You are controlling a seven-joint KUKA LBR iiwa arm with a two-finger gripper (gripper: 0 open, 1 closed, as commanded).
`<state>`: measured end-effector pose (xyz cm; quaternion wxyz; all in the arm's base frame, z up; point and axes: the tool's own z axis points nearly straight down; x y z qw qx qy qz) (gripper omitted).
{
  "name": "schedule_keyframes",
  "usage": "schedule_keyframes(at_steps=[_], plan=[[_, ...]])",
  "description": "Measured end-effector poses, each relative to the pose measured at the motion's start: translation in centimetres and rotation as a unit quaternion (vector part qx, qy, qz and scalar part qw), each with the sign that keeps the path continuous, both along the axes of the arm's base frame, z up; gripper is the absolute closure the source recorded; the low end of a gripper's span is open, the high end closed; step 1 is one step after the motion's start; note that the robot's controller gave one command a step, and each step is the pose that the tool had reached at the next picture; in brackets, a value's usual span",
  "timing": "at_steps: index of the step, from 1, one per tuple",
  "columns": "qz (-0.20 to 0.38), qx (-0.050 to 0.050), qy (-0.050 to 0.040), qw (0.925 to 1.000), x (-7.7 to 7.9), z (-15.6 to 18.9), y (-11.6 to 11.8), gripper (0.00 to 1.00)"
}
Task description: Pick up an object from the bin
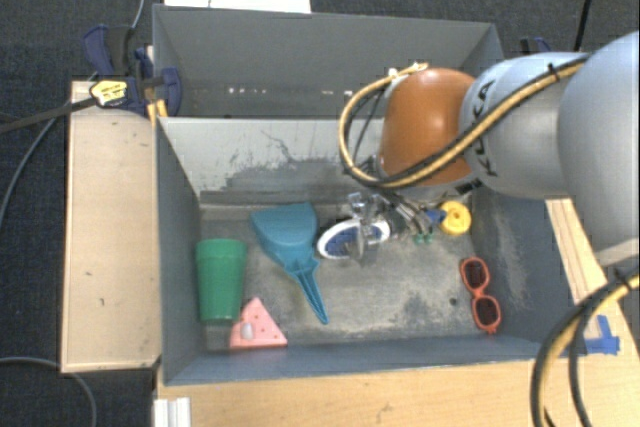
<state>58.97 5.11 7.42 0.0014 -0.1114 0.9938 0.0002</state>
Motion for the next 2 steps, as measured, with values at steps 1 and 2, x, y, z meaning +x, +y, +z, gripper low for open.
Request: schedule_keyframes(at_steps=[1,2], plan=[[0.000,0.000,0.0000,1.0000,0.0,0.0,0.0,1.00],[0.005,0.000,-0.0005,1.0000,-0.7,13.1,2.8,1.00]])
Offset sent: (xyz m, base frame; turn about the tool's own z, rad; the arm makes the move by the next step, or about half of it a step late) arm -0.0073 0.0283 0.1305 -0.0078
